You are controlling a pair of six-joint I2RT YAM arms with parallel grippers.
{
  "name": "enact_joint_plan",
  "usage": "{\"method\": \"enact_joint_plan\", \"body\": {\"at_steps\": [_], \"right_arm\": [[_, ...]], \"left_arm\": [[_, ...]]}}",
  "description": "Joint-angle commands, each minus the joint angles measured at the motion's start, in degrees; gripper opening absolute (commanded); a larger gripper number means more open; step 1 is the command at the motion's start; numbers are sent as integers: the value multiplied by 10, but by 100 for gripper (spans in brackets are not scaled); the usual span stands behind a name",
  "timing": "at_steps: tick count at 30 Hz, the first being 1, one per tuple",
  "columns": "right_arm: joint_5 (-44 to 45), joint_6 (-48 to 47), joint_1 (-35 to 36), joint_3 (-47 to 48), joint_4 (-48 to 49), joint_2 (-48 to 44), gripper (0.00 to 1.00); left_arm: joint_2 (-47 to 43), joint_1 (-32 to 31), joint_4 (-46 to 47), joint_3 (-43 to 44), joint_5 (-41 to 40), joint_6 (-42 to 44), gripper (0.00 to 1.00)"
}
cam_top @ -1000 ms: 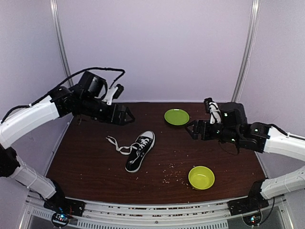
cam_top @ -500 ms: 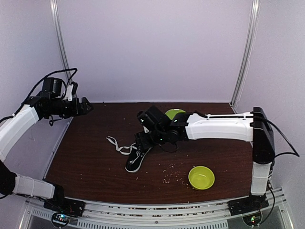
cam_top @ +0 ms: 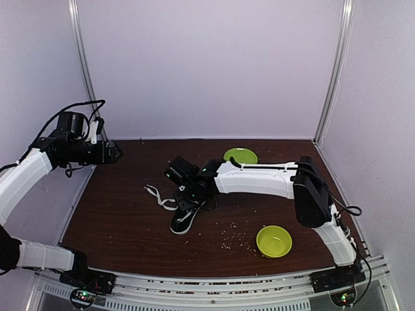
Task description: Tie the shoes
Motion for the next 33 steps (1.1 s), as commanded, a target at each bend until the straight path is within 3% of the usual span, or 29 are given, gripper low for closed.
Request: {"method": "enact_joint_plan", "body": {"at_steps": [1, 6, 14, 20, 25, 33], "right_arm": [[8, 6, 2, -17, -34, -3, 30], [-42, 4, 7, -92, 1, -64, 1], [-78, 14, 24, -313, 29, -226, 0], [-105, 23, 44, -428, 44, -312, 0], [-88, 10, 45, -430, 18, -350, 0], [-15, 35, 42, -372, 28, -332, 0]], "left_arm": [[-12, 0, 17, -2, -5, 12, 96], [-6, 0, 13, -1, -9, 14, 96], [-15, 0, 7, -1, -45, 19, 96], [-14, 0, 6, -1, -54, 21, 96], [-10, 0, 6, -1, -50, 22, 96], [-15, 0, 12, -11, -24, 23, 96]]}}
